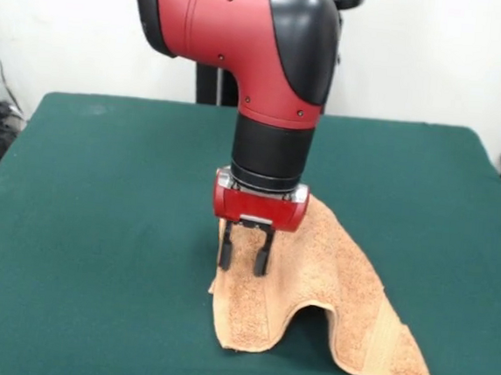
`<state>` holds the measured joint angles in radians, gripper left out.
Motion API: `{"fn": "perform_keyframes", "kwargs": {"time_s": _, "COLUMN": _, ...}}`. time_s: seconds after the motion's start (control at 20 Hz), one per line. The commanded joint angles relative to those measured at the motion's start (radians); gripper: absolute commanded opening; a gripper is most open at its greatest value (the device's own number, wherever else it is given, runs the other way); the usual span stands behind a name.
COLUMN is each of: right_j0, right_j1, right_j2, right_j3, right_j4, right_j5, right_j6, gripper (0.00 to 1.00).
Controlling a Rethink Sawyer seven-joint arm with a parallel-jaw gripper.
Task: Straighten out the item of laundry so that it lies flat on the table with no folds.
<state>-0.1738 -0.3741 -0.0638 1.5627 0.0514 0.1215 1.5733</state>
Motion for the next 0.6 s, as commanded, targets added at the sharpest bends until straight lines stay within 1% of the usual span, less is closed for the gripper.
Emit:
{"fn": "perform_keyframes", "kwargs": {"time_s": 0.05, "right_j0": 0.017, "right_j1": 0.060, "right_j2": 0.080, "right_j3": -0.041, "right_j4": 0.013, "right_j5": -0.041, "right_j6": 0.171, "gripper": 0.00}}
{"fn": "perform_keyframes", "kwargs": {"time_s": 0.25, "right_j0": 0.018, "right_j1": 0.048, "right_j2": 0.075, "right_j3": -0.028, "right_j4": 0.018, "right_j5": -0.012, "right_j6": 0.173, "gripper": 0.00}}
{"fn": "perform_keyframes", "kwargs": {"time_s": 0.5, "right_j0": 0.028, "right_j1": -0.004, "right_j2": 0.049, "right_j3": 0.028, "right_j4": 0.024, "right_j5": 0.035, "right_j6": 0.188, "gripper": 0.00}}
{"fn": "perform_keyframes", "kwargs": {"time_s": 0.6, "right_j0": 0.038, "right_j1": -0.020, "right_j2": 0.030, "right_j3": 0.031, "right_j4": 0.016, "right_j5": 0.052, "right_j6": 0.179, "gripper": 0.00}}
